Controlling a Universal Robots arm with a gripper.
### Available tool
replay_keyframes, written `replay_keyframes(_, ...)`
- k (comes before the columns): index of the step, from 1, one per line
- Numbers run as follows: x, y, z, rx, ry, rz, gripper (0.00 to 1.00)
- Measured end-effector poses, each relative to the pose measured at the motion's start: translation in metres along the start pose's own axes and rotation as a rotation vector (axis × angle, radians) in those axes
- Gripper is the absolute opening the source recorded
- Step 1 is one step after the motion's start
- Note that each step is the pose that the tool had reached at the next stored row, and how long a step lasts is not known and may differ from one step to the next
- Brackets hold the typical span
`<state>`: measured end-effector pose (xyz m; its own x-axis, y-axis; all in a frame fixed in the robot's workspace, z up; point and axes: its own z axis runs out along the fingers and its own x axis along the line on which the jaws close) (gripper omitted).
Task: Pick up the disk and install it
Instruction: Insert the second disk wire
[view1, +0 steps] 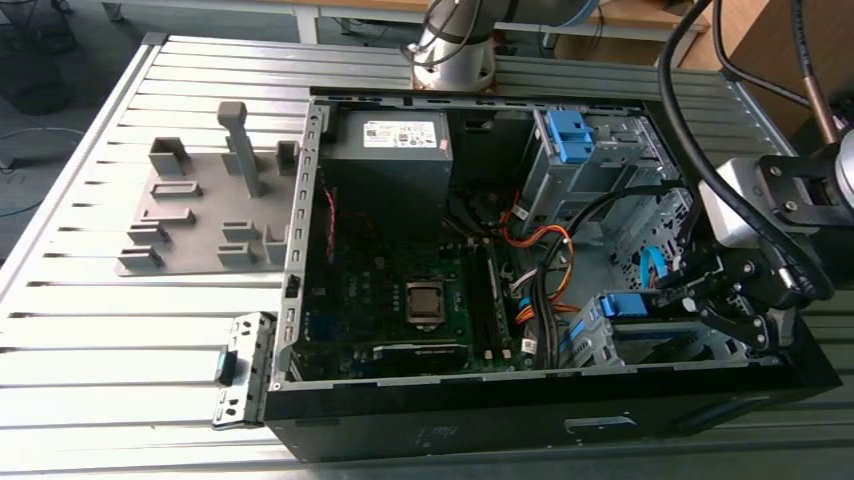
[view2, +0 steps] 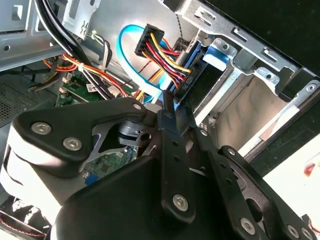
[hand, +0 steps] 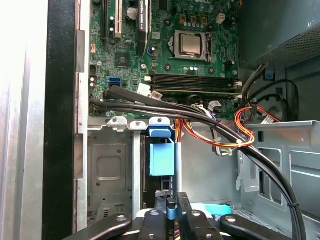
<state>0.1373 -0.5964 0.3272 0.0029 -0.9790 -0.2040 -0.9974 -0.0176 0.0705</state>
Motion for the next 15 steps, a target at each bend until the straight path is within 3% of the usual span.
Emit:
replay_keyframes(1,0.0,0.0,0.0,0.0,-0.0001,0.0,0.24)
replay_keyframes(5,-0.0001,0.0,-0.0005,0.0,-0.0002,0.0,0.24)
replay_keyframes(10,-0.0034,0.0012,-0.0161,0.0,-0.0018,0.0,0.24)
replay_keyframes(14,-0.0035,0.001,-0.0162,-0.0021,-0.0052,0.0,0.22)
replay_keyframes(15,-0.0034,0.0007,-0.0155,-0.0052,-0.0067,0.0,0.16)
